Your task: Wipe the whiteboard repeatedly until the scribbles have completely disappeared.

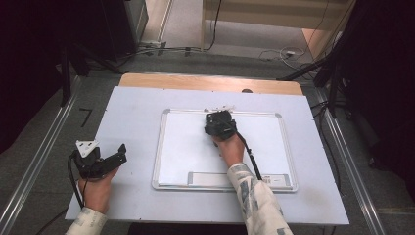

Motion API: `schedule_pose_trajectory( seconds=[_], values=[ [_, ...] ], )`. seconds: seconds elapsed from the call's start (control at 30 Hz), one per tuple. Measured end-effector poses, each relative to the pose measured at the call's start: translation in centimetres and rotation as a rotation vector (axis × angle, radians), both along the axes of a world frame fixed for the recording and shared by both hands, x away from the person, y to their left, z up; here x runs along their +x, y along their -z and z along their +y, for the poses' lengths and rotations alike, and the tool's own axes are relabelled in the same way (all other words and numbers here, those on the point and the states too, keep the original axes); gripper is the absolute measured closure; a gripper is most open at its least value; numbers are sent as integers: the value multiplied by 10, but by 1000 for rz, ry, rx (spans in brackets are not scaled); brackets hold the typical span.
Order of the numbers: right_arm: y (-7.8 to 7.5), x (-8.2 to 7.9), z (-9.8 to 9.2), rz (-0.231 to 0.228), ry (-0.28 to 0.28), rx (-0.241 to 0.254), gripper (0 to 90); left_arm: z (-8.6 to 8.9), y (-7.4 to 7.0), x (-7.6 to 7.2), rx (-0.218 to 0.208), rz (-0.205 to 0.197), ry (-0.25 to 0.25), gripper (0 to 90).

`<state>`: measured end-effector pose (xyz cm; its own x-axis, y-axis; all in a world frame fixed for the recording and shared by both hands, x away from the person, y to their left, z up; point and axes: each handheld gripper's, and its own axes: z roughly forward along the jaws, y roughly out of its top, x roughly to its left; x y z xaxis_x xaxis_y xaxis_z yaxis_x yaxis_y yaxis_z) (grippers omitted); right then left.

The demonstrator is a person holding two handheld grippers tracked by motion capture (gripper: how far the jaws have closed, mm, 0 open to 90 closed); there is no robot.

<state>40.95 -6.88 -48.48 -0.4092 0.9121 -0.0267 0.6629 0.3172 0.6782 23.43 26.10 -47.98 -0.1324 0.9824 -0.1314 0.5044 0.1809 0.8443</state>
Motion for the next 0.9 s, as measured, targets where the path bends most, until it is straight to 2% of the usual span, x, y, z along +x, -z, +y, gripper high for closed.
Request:
schedule_pose_trajectory(
  seconds=[0.2,0.27,0.37,0.43,0.57,0.7,0.9],
  values=[
    [2,-33,32,-1,-103,-6,380,-1,0,0,0,-2,-1,69],
    [2,-44,34,-4,-129,-3,380,-1,0,0,1,-5,-2,69],
    [3,-57,28,-2,-162,3,380,-1,-1,-1,3,-4,-2,69],
    [3,-62,19,-3,-171,4,380,0,-1,-2,3,-4,-3,69],
    [2,-64,-6,-1,-145,-4,380,0,-1,-2,4,-3,-6,69],
    [2,-59,-38,3,-87,-5,381,-1,-1,-2,9,-2,-2,69],
    [0,-47,-92,5,31,-5,381,-2,0,-1,8,1,-2,69]
  ],
)
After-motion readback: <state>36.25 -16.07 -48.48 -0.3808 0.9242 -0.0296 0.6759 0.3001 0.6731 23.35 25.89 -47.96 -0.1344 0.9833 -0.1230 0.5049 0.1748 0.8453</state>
